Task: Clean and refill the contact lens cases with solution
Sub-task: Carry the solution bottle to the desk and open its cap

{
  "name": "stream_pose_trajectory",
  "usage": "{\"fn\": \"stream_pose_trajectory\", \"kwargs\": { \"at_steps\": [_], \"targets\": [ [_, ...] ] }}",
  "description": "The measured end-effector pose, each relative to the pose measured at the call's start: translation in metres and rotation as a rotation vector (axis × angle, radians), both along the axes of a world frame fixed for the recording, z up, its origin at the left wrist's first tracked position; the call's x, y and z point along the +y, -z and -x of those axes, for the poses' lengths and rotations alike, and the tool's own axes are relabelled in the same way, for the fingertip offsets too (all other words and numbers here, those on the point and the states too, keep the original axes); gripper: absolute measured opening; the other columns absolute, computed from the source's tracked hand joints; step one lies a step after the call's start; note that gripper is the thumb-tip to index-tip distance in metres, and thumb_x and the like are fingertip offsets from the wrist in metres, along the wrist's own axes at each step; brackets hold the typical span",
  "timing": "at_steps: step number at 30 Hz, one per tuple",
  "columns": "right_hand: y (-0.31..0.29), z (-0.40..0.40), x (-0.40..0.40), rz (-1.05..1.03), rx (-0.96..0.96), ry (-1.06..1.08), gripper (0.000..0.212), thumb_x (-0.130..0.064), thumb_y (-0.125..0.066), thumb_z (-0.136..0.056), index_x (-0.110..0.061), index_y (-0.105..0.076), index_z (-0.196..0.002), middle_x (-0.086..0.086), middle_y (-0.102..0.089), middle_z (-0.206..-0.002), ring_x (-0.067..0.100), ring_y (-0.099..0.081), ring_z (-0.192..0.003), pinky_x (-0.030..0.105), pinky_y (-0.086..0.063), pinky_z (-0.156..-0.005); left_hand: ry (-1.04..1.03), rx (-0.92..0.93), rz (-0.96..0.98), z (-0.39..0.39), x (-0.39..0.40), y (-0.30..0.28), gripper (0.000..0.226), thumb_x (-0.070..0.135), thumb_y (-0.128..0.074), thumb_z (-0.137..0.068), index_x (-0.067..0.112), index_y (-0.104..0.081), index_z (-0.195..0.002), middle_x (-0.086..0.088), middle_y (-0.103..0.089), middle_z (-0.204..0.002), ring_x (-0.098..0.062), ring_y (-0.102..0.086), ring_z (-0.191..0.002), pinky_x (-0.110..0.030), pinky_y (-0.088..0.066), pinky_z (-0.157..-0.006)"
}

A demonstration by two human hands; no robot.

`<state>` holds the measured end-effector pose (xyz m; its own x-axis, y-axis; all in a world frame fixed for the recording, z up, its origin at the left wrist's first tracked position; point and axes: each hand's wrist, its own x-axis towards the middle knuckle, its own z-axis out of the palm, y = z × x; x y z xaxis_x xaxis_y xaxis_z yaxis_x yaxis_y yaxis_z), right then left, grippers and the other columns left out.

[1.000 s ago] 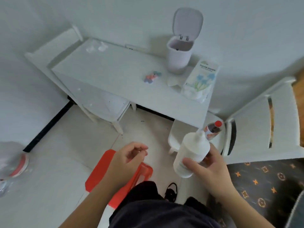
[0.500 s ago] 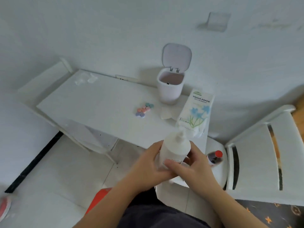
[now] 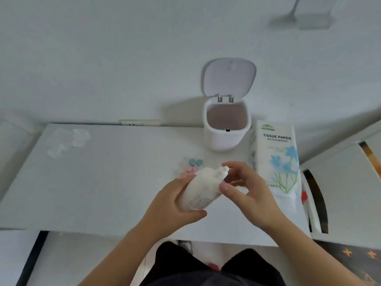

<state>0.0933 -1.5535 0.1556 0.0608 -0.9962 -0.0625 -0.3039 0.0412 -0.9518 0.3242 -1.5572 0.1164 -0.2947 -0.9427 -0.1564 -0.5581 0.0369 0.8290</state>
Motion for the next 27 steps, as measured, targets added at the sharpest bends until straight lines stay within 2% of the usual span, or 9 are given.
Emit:
{"fn": "stream_pose_trajectory", "kwargs": {
  "at_steps": [3,5,7,11,14,19,21,23,27],
  "targets": [
    [0.006,-0.010,-0.014,0.021,0.077,0.052,0.024,-0.055,-0.065,-0.080,-0.032,-0.065,-0.088,-0.008,-0.068,-0.078,0.008,-0.063,-0.072,0.020,-0.049,-0.066,0.114,-0.126,0.016,-0.021,-0.023,0.007,0.087,0.062,-0.081,-0.063,0.055,-0.042,-0.140,0.031,-0.052,-0.117,0.000,-0.051,-0.113,-0.024,-0.045,-0.090],
    [0.017,-0.015,-0.022,0.030,0.156,0.096,0.032,-0.059,-0.058,-0.084,-0.028,-0.062,-0.076,-0.005,-0.062,-0.067,0.009,-0.055,-0.059,0.026,-0.046,-0.056,0.166,-0.166,0.038,-0.028,-0.034,0.013,0.088,0.066,-0.079,-0.063,0.054,-0.040,-0.142,0.029,-0.051,-0.117,0.000,-0.047,-0.115,-0.021,-0.041,-0.091],
    [0.032,-0.018,-0.029,0.045,0.241,0.111,0.040,-0.060,-0.052,-0.086,-0.025,-0.057,-0.068,-0.004,-0.056,-0.059,0.009,-0.047,-0.051,0.027,-0.039,-0.050,0.192,-0.205,0.070,-0.032,-0.041,0.022,0.087,0.066,-0.078,-0.064,0.057,-0.039,-0.141,0.028,-0.051,-0.115,0.000,-0.045,-0.114,-0.019,-0.039,-0.090],
    [0.067,-0.025,-0.039,0.084,0.329,0.111,0.051,-0.063,-0.047,-0.087,-0.022,-0.040,-0.056,-0.006,-0.039,-0.048,0.010,-0.034,-0.046,0.028,-0.029,-0.047,0.170,-0.278,0.170,-0.038,-0.046,0.049,0.086,0.068,-0.075,-0.064,0.062,-0.037,-0.140,0.033,-0.045,-0.116,0.004,-0.042,-0.116,-0.015,-0.036,-0.091],
    [0.093,-0.033,-0.045,0.098,0.319,0.120,0.061,-0.066,-0.041,-0.088,-0.017,-0.027,-0.055,-0.006,-0.027,-0.047,0.012,-0.025,-0.046,0.030,-0.023,-0.047,0.133,-0.310,0.295,-0.039,-0.048,0.072,0.085,0.067,-0.074,-0.066,0.052,-0.039,-0.142,0.030,-0.046,-0.116,0.004,-0.042,-0.113,-0.015,-0.036,-0.093],
    [0.128,-0.047,-0.051,0.114,0.275,0.104,0.064,-0.069,-0.038,-0.086,-0.012,-0.025,-0.059,-0.007,-0.021,-0.048,0.012,-0.021,-0.047,0.032,-0.021,-0.050,0.069,-0.361,0.537,-0.048,-0.049,0.108,0.081,0.065,-0.071,-0.068,0.035,-0.051,-0.142,0.016,-0.053,-0.112,-0.010,-0.048,-0.102,-0.025,-0.043,-0.090],
    [0.138,-0.052,-0.053,0.161,0.268,0.098,0.062,-0.066,-0.038,-0.085,-0.011,-0.027,-0.060,-0.007,-0.021,-0.048,0.012,-0.022,-0.047,0.028,-0.020,-0.048,0.057,-0.365,0.603,-0.053,-0.048,0.120,0.082,0.065,-0.072,-0.069,0.032,-0.053,-0.141,0.012,-0.055,-0.112,-0.013,-0.050,-0.102,-0.030,-0.045,-0.090],
    [0.146,-0.059,-0.052,0.217,0.264,0.104,0.060,-0.064,-0.039,-0.084,-0.009,-0.029,-0.063,-0.008,-0.022,-0.048,0.011,-0.023,-0.046,0.025,-0.019,-0.044,0.034,-0.351,0.666,-0.060,-0.045,0.130,0.083,0.064,-0.073,-0.068,0.030,-0.055,-0.141,0.010,-0.056,-0.112,-0.015,-0.050,-0.102,-0.028,-0.044,-0.089],
    [0.150,-0.072,-0.031,0.312,0.255,0.176,0.055,-0.049,-0.048,-0.095,-0.015,-0.027,-0.057,-0.010,-0.022,-0.046,0.009,-0.021,-0.042,0.022,-0.018,-0.040,0.041,-0.289,0.744,-0.070,-0.032,0.133,0.086,0.066,-0.075,-0.065,0.028,-0.056,-0.141,0.013,-0.058,-0.109,-0.012,-0.052,-0.101,-0.026,-0.044,-0.086]
  ]
}}
